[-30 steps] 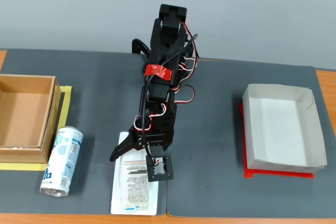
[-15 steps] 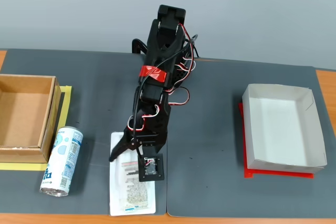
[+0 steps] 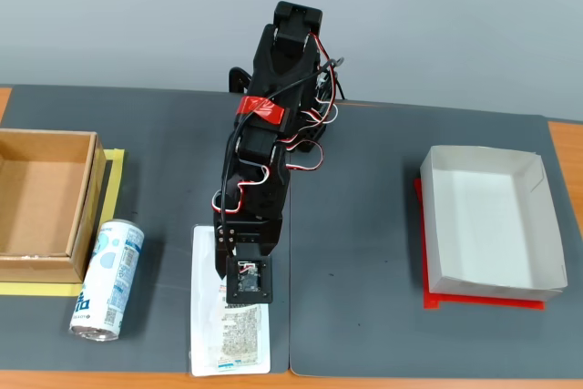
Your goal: Pick the sandwich and put it in the gray box
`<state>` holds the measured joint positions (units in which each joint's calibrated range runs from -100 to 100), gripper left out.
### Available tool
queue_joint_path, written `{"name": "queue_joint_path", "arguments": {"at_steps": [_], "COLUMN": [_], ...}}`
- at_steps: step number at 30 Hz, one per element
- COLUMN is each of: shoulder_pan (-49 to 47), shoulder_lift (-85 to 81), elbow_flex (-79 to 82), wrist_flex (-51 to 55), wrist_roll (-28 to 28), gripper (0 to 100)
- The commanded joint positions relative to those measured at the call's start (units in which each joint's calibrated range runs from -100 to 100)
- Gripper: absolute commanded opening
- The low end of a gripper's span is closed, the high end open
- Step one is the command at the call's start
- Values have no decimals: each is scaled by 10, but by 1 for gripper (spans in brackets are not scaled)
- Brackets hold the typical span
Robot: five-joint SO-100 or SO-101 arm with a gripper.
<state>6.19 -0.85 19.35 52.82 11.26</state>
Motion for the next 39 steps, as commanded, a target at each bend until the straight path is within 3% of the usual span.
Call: {"name": "queue_joint_path", "arguments": {"at_steps": [1, 22, 39], "shoulder_pan": [-3, -65, -260], "shoulder_lift": [-13, -193, -340], "elbow_flex": [-5, -7, -15], "wrist_flex": [3, 3, -6], "wrist_roll": [-2, -3, -4], "gripper": [2, 2, 2]}}
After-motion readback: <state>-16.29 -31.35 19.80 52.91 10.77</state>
